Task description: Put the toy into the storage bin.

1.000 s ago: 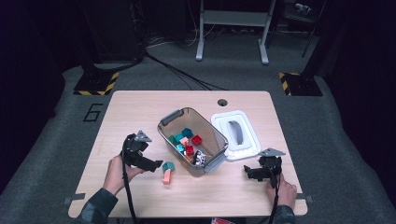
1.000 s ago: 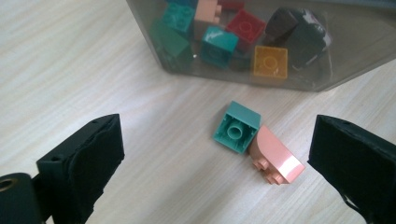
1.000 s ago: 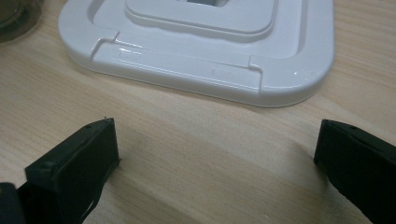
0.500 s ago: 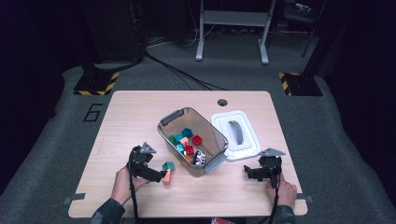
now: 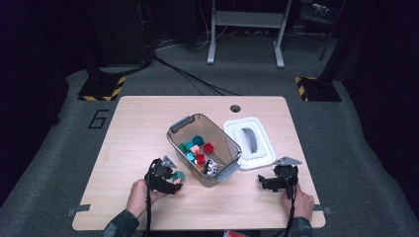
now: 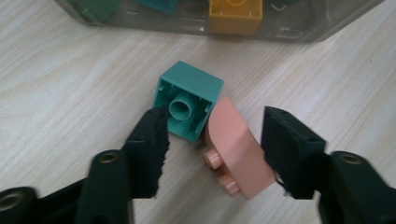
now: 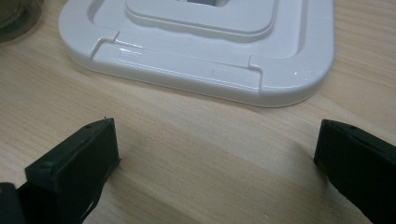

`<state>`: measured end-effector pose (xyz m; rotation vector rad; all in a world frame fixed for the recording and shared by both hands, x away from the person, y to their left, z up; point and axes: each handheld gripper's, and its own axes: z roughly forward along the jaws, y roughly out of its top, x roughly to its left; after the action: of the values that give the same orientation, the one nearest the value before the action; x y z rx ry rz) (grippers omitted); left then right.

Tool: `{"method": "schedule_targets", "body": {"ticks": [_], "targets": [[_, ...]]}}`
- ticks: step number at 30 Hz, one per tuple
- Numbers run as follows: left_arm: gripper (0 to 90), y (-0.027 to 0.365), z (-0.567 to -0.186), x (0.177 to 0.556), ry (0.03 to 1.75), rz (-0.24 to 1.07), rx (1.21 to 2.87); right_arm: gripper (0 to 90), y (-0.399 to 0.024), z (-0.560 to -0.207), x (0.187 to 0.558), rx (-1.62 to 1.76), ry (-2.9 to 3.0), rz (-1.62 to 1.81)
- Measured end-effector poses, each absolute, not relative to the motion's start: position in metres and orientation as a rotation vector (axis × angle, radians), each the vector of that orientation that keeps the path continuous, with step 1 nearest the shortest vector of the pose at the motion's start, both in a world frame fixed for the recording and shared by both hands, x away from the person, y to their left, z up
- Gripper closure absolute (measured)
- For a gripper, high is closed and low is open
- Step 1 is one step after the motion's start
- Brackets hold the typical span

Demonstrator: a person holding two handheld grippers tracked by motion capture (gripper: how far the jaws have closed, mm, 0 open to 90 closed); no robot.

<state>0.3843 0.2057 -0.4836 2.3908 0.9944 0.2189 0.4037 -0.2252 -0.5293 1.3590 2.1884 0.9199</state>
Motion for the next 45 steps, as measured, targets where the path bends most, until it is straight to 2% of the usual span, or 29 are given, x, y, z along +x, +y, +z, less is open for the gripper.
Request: {"method": "schedule_targets", "body": {"ticks": [7, 10, 24, 45], "targets": [[62.1, 0.211, -0.484, 0.385, 0.982, 0.200, 2.432, 0.0, -0.225, -0.529, 0.404, 1.363, 2.185, 0.923], [65.6, 0.214, -0.484, 0.385, 0.989, 0.203, 2.432, 0.0, -0.225, -0.529, 0.404, 1.363, 2.186, 0.922], [66.4, 0.214, -0.486, 0.384, 0.983, 0.234, 2.446, 0.0, -0.225, -0.529, 0.404, 1.358, 2.186, 0.922], [66.5, 0.245, -0.445, 0.390, 1.013, 0.294, 2.349, 0.0, -0.225, -0.529, 0.404, 1.363, 2.185, 0.922]]}}
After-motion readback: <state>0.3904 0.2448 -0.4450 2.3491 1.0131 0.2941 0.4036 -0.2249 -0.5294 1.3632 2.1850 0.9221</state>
